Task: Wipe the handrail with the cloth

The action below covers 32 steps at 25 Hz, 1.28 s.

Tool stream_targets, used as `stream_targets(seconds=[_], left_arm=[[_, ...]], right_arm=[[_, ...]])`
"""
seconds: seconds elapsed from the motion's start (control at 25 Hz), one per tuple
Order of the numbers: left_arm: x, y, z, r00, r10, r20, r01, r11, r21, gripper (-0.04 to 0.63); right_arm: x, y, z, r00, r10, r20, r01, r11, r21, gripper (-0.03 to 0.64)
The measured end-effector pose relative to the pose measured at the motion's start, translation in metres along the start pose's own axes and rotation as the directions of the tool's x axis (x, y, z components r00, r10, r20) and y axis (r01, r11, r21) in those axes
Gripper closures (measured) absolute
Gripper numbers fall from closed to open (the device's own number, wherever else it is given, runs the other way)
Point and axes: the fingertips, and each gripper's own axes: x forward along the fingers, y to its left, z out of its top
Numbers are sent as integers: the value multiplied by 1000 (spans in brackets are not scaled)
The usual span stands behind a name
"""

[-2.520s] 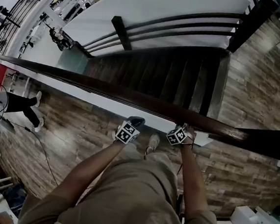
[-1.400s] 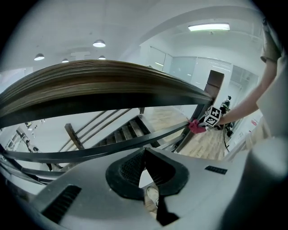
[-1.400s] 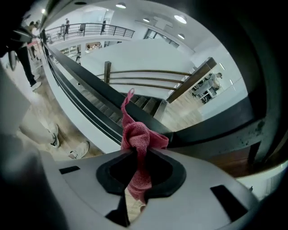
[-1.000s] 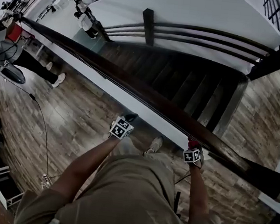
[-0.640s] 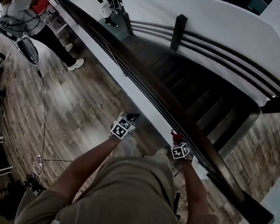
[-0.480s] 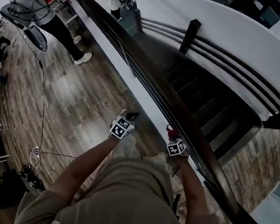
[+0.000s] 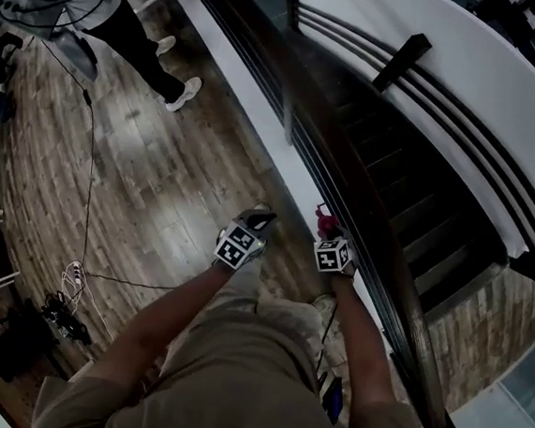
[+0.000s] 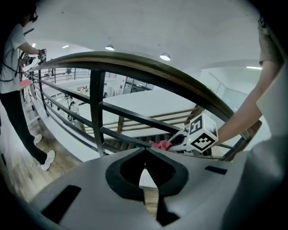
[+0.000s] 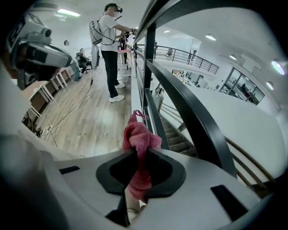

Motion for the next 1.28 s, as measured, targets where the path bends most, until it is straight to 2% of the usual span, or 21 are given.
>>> stream_targets(seconds=[0.36,0.68,0.96,1.16,1.28], left_arm=[[17,126,38,1000,-13,-11,13,999,32,577],[37,189,53,1000,2,-18,-2,1000,7,577],[48,219,49,999,13,-34,-13,1000,6,577],[41,230,38,998,26,-50,-26,1000,-6,577],[40,229,32,998,33,-54,-34,999,-11,577]], right_arm=[[90,6,159,992,-92,81,91,996,8,557],[166,-3,256,974,-194,117,196,981,-6,557],[222,-9,292,967,-236,95,240,970,-35,557],[247,-10,298,967,-243,70,247,967,-57,557],[260,-14,292,971,-239,16,239,970,-34,557]])
